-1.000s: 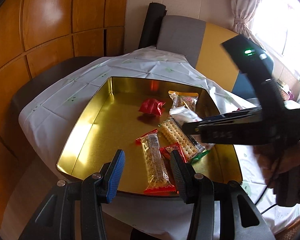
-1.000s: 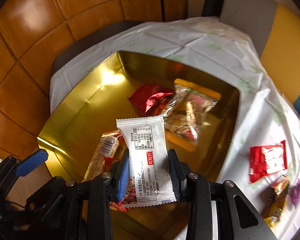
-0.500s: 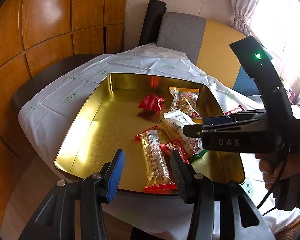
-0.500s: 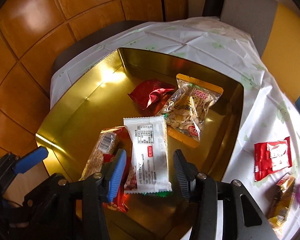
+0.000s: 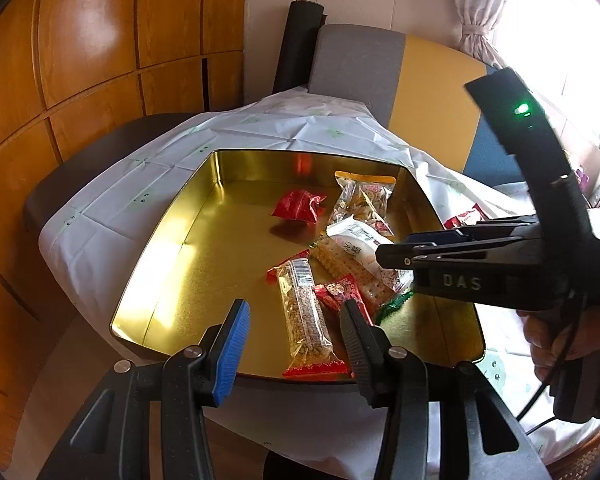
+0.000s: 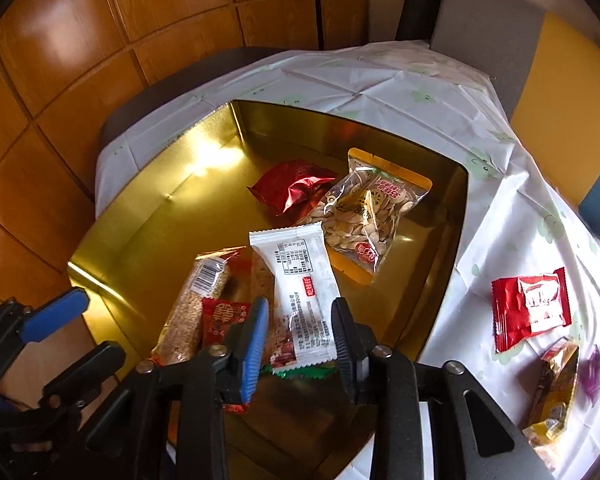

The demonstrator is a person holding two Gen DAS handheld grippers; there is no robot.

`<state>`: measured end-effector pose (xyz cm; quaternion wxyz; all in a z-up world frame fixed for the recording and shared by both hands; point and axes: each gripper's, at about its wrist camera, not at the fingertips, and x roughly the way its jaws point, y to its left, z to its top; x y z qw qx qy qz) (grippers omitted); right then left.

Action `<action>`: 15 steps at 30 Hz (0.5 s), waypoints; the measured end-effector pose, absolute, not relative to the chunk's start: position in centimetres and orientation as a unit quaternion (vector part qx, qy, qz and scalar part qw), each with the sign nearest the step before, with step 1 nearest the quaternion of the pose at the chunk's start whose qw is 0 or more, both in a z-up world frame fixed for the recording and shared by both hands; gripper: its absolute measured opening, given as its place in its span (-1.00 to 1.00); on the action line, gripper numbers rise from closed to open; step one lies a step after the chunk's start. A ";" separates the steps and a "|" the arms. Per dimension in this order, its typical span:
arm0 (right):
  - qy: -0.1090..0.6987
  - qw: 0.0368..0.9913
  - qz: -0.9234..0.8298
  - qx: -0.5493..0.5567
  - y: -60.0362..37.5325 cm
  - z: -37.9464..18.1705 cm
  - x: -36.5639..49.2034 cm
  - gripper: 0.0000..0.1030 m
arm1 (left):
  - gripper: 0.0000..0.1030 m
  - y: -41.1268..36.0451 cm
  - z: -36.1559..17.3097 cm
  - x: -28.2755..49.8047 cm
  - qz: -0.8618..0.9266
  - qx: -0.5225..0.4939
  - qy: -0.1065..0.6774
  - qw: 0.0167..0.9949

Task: Organize snacks
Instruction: 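Carry the white bar packet into the gold tray and open the right gripper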

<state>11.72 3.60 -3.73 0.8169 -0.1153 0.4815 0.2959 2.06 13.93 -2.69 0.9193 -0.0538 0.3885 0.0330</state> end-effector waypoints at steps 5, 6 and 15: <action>0.471 0.823 0.296 -0.115 3.1 -3.3 10.7 -0.31 | -0.07 13.5 -2.7 1.9 0.028 -0.049 0.389 0.920; 0.470 0.824 0.297 -0.114 3.1 -3.3 10.5 -0.31 | -0.07 13.4 -2.6 1.9 0.028 -0.049 0.388 0.920; 0.453 0.836 0.295 -0.100 1.6 -2.3 9.2 -0.17 | -0.07 13.1 -2.3 1.9 0.027 -0.045 0.385 0.921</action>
